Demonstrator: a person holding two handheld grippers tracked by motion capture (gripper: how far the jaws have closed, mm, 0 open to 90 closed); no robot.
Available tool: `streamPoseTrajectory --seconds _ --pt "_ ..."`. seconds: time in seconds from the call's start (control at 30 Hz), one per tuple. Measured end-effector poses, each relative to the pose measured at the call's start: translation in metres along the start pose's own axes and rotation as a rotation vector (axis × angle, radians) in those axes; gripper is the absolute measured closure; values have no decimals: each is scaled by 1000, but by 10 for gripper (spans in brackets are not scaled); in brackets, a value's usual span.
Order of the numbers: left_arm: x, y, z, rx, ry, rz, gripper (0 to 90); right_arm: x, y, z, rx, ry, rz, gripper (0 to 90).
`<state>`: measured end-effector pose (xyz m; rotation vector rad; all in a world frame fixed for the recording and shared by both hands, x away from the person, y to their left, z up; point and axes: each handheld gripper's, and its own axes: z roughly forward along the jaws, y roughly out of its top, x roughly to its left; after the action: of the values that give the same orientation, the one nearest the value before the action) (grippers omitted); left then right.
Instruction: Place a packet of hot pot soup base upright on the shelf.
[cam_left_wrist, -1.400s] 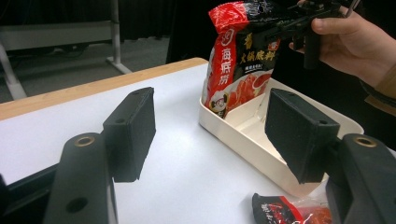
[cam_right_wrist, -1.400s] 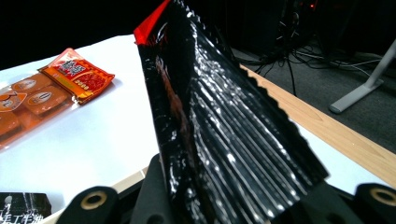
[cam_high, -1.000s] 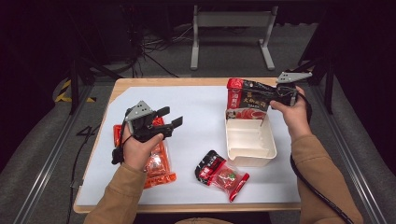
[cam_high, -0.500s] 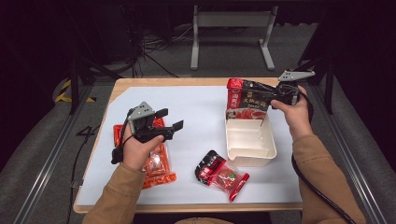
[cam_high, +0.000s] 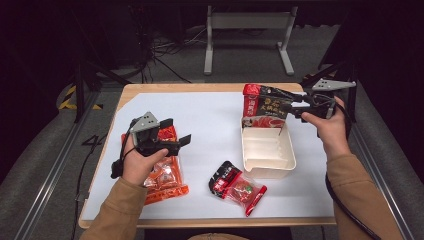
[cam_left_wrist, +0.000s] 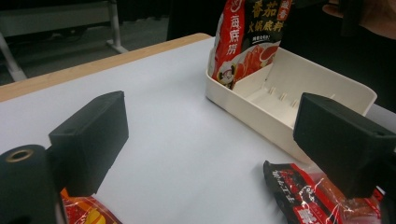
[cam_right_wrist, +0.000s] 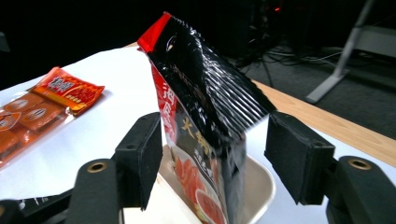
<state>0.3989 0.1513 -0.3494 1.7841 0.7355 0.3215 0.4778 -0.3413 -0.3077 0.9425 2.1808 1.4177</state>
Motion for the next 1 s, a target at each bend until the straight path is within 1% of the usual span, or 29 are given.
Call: streamPoseTrajectory --seconds 0.07,0.1,0.2,0.23,0.3,0.33,0.5,0.53,0.67,0.7,0.77,0.83,0.87,1.0 --pt "2 -1 -4 6 -8 9 85 4 -2 -9 -7 -25 -5 358" --pt "3 -2 -5 6 -6 4 81 6 -3 -13 -12 -31 -5 357" --pt "6 -3 -8 14 1 7 80 10 -6 -22 -23 -23 4 361" --pt "7 -4 -9 20 -1 9 79 11 -7 -25 -24 -20 11 364" --pt "9 -5 -11 38 -2 15 80 14 -10 -30 -30 -22 6 365" --pt "10 -5 -11 41 1 18 82 16 -11 -33 -34 -13 15 365" --pt "13 -6 -17 47 19 8 90 23 -16 -41 -31 3 18 363" --pt "14 -6 -18 46 24 12 92 24 -17 -43 -32 4 18 363" --pt "17 -6 -21 52 33 24 98 29 -22 -48 -26 -10 7 362" --pt "18 -6 -22 48 31 11 98 30 -24 -49 -27 -14 1 361" --pt "19 -6 -24 42 28 9 98 33 -29 -52 -40 -9 7 355" --pt "20 -5 -25 53 35 1 98 35 -34 -54 -59 15 20 347" --pt "21 -5 -25 53 37 -4 98 35 -36 -54 -65 18 24 343" --pt "24 -5 -29 43 49 -7 97 38 -44 -56 -75 14 26 328"
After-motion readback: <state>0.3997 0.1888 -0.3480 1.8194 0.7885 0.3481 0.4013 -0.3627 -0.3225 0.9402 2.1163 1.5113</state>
